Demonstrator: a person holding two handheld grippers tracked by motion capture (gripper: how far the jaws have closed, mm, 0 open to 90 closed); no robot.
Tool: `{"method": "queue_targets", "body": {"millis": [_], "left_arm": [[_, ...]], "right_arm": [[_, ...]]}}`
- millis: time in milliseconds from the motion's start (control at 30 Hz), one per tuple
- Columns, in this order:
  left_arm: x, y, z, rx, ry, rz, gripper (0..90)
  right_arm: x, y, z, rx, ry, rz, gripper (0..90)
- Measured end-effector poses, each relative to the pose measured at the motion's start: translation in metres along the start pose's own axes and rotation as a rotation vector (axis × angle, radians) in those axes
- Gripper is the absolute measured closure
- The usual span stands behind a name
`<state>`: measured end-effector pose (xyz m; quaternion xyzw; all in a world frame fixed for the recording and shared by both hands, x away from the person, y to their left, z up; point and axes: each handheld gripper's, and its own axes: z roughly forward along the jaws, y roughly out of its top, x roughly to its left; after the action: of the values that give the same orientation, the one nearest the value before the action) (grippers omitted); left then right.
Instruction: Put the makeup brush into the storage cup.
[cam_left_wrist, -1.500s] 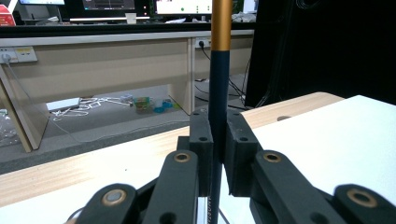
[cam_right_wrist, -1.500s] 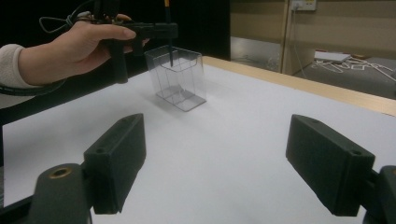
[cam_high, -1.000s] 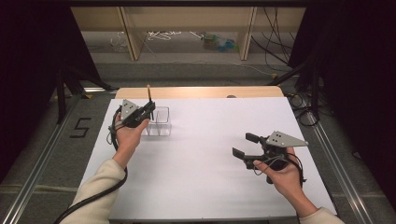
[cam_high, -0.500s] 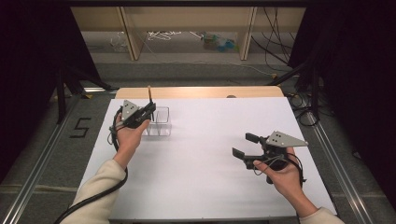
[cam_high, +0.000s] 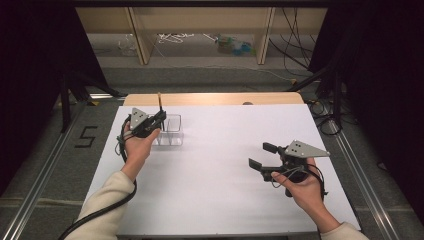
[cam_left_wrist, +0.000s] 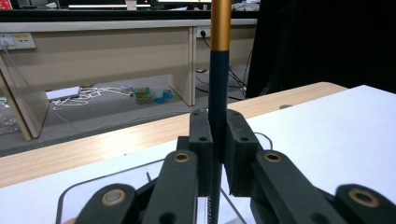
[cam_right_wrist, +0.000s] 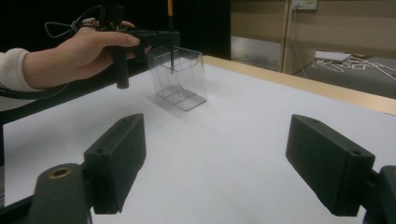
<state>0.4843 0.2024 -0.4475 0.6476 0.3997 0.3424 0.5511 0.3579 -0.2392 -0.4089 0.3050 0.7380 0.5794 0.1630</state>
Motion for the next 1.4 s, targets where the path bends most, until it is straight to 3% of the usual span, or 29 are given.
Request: {"method": "queue_targets", "body": {"millis": [100, 167, 200, 300, 333, 567, 633, 700, 767, 800, 967, 1067, 1200, 1300, 1333, 1400], "left_arm": [[0.0, 0.0, 0.0, 0.0, 0.001, -0.009, 82.2], [0.0, -0.001, 0.0, 0.003, 0.003, -0.018, 82.2], [0.0, -0.001, 0.0, 0.002, 0.003, -0.019, 82.2], [0.0, -0.001, 0.0, 0.003, 0.004, -0.017, 82.1], [0.001, -0.001, 0.0, 0.003, 0.004, -0.015, 82.0], [0.001, 0.0, -0.001, 0.007, 0.006, -0.032, 80.8], [0.001, 0.0, -0.002, 0.007, 0.003, -0.06, 75.6], [0.001, 0.004, -0.004, 0.016, -0.008, -0.074, 64.2], [0.001, 0.008, -0.008, 0.026, -0.013, -0.057, 52.5], [0.001, 0.01, -0.01, 0.032, -0.022, -0.054, 47.7], [-0.002, 0.017, -0.026, 0.064, -0.011, -0.028, 24.1], [-0.003, 0.019, -0.032, 0.068, -0.031, -0.014, 18.7], [-0.002, 0.02, -0.04, 0.062, -0.045, 0.042, 16.1], [-0.001, 0.021, -0.046, 0.061, -0.046, 0.041, 16.0], [-0.003, 0.02, -0.048, 0.059, -0.052, 0.02, 15.9], [-0.003, 0.021, -0.051, 0.057, -0.053, 0.028, 15.7]], "right_arm": [[0.002, 0.0, -0.001, 0.014, 0.009, 0.025, 20.9], [0.001, 0.0, -0.001, 0.013, 0.006, 0.022, 20.9], [0.0, 0.0, 0.0, -0.003, -0.001, -0.004, 20.9], [0.0, 0.0, 0.0, -0.002, 0.0, -0.003, 20.9], [0.002, 0.0, -0.001, 0.014, 0.008, 0.024, 20.9], [0.0, 0.0, 0.0, 0.0, 0.001, 0.0, 20.9], [0.0, 0.0, 0.0, -0.002, 0.0, -0.004, 20.9], [0.002, 0.0, -0.001, 0.014, 0.007, 0.024, 20.9], [0.001, 0.0, -0.001, 0.011, 0.005, 0.024, 20.9], [0.0, 0.001, -0.001, 0.002, -0.004, 0.001, 20.9], [0.001, 0.0, -0.002, 0.009, -0.008, 0.019, 20.8], [0.0, 0.0, -0.001, 0.007, 0.005, 0.026, 20.8], [0.0, 0.0, -0.001, 0.007, 0.004, 0.031, 20.8], [-0.002, 0.0, -0.001, -0.007, -0.004, 0.001, 20.7], [-0.001, 0.0, -0.002, 0.005, 0.0, 0.02, 20.7], [0.0, 0.0, -0.002, 0.008, 0.001, 0.024, 20.7]]}}
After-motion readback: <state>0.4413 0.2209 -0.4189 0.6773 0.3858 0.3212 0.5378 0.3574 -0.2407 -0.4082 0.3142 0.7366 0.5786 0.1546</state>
